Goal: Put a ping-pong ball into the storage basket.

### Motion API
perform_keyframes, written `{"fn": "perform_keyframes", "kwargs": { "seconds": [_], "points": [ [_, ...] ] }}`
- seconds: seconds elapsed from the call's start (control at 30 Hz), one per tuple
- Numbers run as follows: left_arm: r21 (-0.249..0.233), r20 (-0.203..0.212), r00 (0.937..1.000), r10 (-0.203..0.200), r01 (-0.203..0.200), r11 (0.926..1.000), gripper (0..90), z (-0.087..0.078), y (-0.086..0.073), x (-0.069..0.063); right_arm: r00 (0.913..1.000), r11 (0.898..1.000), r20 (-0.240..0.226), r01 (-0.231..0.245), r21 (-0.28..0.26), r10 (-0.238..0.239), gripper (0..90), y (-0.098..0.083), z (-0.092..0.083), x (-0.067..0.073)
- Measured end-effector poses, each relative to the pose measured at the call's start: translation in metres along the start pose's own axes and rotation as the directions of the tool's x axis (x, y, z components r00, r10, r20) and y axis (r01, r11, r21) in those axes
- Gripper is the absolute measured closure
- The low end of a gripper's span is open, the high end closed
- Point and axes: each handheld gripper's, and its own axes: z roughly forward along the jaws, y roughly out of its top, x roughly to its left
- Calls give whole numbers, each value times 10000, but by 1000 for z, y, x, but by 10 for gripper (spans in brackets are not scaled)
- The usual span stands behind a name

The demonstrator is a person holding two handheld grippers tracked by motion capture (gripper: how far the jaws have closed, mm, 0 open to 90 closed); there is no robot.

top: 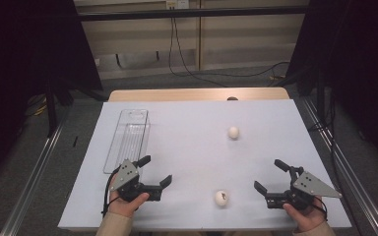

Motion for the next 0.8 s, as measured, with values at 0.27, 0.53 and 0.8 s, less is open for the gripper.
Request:
{"fn": "perform_keyframes", "kwargs": {
  "seconds": [0.27, 0.53, 0.8],
  "points": [
    [134, 169, 9998, -70, 68, 9999, 17, 6, 0, -4, 10000, 10000, -31, -17, 8, 17, 16, 0, 0, 1],
    [309, 253, 9996, -130, 122, 9994, 17, 12, -1, -7, 10000, 10000, -43, -22, 14, 22, 18, 0, 0, 1],
    [417, 369, 9992, -121, 106, 9991, 17, 17, -1, -10, 10000, 10000, -53, 8, -1, -8, 19, 0, 1, 1]
  ]
}}
